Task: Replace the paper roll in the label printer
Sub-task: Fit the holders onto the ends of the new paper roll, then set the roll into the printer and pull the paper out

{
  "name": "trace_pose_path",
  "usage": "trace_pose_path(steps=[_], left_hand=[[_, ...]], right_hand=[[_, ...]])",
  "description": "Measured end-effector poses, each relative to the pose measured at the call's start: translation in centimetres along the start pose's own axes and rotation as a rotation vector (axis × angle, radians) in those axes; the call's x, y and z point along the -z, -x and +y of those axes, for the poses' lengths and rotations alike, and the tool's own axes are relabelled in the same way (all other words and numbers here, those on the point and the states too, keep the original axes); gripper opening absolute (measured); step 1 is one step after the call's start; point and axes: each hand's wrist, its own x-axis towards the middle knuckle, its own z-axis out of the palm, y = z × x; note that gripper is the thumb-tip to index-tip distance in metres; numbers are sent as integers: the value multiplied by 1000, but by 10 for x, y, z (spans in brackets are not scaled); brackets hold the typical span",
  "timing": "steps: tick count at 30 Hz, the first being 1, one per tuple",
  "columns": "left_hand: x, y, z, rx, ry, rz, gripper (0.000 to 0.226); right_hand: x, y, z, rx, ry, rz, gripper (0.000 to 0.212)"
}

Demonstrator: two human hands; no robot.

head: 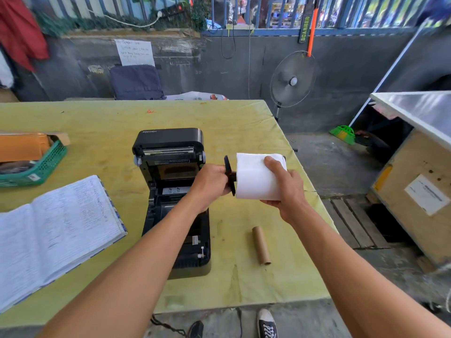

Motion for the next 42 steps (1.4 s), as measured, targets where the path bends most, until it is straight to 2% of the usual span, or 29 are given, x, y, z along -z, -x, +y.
trace_pose_path(steps=[2,8,11,13,18,21,23,27,29,33,36,40,42], left_hand=[[9,7,-2,-45,-19,-14,20],[18,12,-11,-152,-125,102,27],[22,11,-12,-79,72,4,32],[24,9,-14,-92,143,-21,34],[16,3,-12,-271,-6,155,35],[9,-2,-7,-339,-45,163,35],[0,-4,-3,-316,41,142,31],[-19,0,3,-149,241,120,14],[-24,3,5,-85,313,96,21],[-32,10,5,-101,140,179,48],[-30,20,0,-79,166,213,59],[-15,34,-13,-67,242,271,30],[-5,42,-21,-57,248,307,24]], right_hand=[[-2,7,1,2,5,-2,86],[-10,18,5,26,26,-36,83],[-12,14,3,24,19,-65,80],[-13,8,-2,33,32,-87,79],[-14,-8,-15,21,37,-123,77],[-8,-15,-20,-2,30,-147,80],[-1,-20,-24,-12,30,-166,82],[8,-28,-29,-13,96,-136,80],[9,-30,-28,-16,119,-131,82],[10,-28,-20,-19,129,-164,85],[9,-24,-12,-4,119,-229,81],[2,-11,4,45,76,-323,71],[-9,-2,13,73,92,-328,70]])
